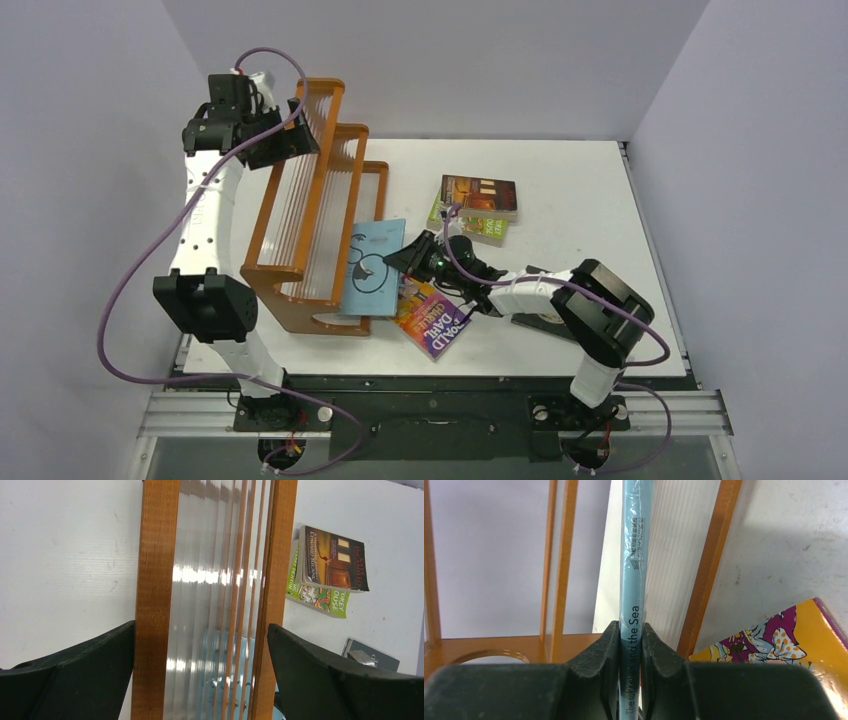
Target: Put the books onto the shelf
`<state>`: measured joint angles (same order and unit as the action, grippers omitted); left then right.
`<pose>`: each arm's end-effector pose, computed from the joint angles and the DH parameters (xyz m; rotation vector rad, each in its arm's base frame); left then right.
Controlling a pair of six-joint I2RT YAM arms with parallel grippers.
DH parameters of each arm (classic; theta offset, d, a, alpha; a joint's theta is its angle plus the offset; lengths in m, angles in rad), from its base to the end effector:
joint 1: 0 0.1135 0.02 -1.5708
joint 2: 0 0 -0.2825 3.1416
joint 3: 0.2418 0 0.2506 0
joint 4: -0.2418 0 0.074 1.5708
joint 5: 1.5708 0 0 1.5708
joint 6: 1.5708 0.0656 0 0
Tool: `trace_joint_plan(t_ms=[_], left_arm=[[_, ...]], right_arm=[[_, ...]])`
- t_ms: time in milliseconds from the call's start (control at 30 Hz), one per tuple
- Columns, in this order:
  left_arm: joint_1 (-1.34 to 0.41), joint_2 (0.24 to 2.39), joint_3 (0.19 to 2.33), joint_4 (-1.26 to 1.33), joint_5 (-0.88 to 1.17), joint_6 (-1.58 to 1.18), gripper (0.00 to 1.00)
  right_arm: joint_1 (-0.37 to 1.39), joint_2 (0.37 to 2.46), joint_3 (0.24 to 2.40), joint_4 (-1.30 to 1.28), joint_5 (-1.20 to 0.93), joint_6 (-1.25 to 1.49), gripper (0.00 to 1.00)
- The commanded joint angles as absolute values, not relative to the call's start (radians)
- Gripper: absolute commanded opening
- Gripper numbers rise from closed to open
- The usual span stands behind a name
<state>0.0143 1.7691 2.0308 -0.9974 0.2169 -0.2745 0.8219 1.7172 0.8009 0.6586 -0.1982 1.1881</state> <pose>0.3977 -0.0084 0.4187 -0.2223 2.3049 -0.3828 0.2565 0.2949 0.2012 0.2280 2.1297 1.5031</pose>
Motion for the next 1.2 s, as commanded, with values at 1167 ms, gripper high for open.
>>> trace_joint_plan(t_ms=[1167], left_arm=[[-0.107,1.284,1.920,-0.971,0.027,-0.452,0.96]], right_arm=[[0.937,2.058,1.038,0.851,-0.084,1.247,0.00]])
